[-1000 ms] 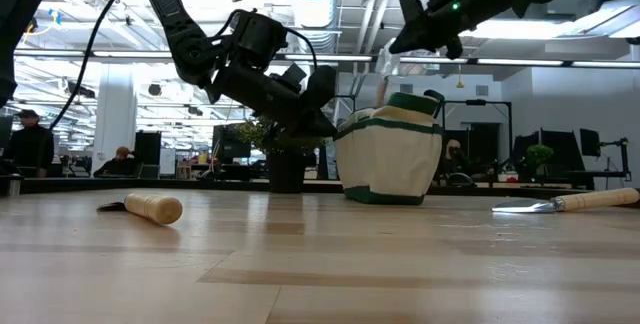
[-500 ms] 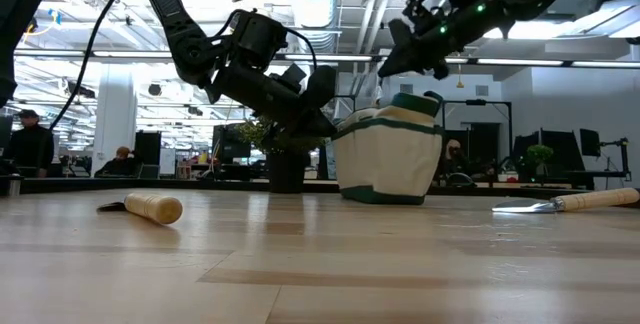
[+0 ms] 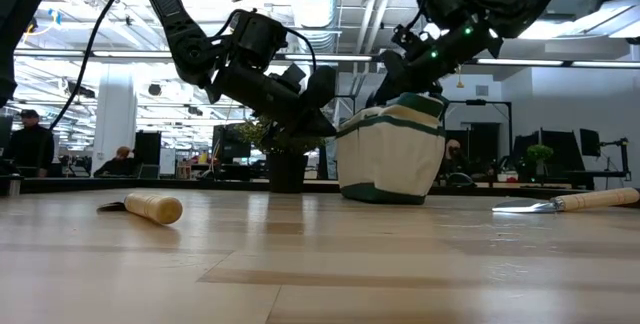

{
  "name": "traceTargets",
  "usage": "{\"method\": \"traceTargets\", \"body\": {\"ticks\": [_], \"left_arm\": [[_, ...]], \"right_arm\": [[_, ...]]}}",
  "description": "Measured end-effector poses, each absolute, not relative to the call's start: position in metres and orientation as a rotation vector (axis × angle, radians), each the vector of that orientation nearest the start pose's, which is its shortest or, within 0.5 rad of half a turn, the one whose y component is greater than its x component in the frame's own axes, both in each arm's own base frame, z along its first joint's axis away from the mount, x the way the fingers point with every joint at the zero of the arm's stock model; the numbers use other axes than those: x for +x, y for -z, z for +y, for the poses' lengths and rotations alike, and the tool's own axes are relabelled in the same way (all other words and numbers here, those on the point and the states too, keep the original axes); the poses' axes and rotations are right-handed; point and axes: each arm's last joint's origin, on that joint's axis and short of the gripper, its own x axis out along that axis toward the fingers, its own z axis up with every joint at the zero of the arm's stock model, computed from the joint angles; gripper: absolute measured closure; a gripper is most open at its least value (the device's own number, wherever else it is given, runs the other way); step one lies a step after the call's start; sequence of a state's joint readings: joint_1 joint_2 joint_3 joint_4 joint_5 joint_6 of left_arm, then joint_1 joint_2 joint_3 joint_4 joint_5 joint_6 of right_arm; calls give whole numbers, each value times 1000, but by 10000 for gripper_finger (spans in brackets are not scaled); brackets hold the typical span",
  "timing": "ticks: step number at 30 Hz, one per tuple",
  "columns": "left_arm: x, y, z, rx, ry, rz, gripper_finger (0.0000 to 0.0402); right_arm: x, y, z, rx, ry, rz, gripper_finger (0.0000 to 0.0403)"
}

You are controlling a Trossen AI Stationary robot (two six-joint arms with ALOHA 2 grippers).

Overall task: Pick & Place Garden tools in Gardening bag
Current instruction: Put the brown trowel into the white gardening bag

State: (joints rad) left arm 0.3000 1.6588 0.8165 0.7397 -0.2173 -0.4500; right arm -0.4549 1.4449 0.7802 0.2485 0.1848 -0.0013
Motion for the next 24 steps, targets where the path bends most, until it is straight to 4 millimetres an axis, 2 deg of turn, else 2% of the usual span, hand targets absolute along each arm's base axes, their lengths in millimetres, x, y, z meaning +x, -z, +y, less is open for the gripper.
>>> {"method": "traceTargets", "body": {"ticks": [12,15,18,24], "left_arm": [[329,-213,108,-444,-532,-8,398],[328,-217,108,-444,-531,-14,397],[323,-225,107,-427,-532,-4,394],[304,-244,101,-344,-565,101,384]], "right_arm": [[274,-216,-141,68,614,443,396],[269,-215,-140,72,630,476,376],[264,-223,-140,75,639,461,345],[251,-238,-141,77,667,438,286]]}}
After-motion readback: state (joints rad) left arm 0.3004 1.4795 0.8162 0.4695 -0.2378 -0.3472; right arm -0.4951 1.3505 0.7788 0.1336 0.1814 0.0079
